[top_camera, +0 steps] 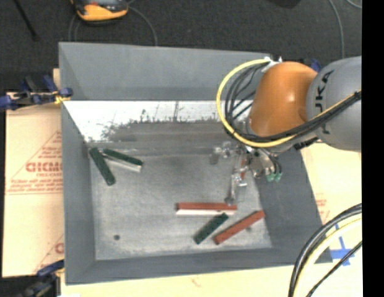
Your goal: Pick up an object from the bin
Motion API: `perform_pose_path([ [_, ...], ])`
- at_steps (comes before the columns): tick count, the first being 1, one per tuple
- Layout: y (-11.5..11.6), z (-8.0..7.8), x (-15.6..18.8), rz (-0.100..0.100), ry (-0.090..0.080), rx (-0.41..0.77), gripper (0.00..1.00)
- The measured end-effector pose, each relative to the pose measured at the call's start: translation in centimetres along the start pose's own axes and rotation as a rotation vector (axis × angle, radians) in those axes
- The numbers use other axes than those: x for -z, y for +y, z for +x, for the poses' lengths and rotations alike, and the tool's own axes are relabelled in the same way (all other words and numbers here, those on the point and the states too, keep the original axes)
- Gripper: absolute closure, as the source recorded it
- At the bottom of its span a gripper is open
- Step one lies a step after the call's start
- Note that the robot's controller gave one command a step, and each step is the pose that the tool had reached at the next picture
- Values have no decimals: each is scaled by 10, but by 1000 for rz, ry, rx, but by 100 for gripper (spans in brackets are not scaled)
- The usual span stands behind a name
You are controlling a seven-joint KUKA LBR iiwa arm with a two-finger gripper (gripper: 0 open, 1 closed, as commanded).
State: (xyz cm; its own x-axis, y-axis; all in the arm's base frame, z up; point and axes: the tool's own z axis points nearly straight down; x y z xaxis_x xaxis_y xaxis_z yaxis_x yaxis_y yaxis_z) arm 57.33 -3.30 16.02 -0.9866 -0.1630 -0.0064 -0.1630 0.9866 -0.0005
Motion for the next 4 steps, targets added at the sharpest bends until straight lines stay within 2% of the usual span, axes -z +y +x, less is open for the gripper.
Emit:
perform_pose_path([
  [1,-12,5,-24,0,2,-150,0],
  [2,7,-2,-85,2,0,-55,0],
  [3,16,-11,-95,0,-26,-111,100],
  [4,15,-11,-94,-1,-26,-119,100],
])
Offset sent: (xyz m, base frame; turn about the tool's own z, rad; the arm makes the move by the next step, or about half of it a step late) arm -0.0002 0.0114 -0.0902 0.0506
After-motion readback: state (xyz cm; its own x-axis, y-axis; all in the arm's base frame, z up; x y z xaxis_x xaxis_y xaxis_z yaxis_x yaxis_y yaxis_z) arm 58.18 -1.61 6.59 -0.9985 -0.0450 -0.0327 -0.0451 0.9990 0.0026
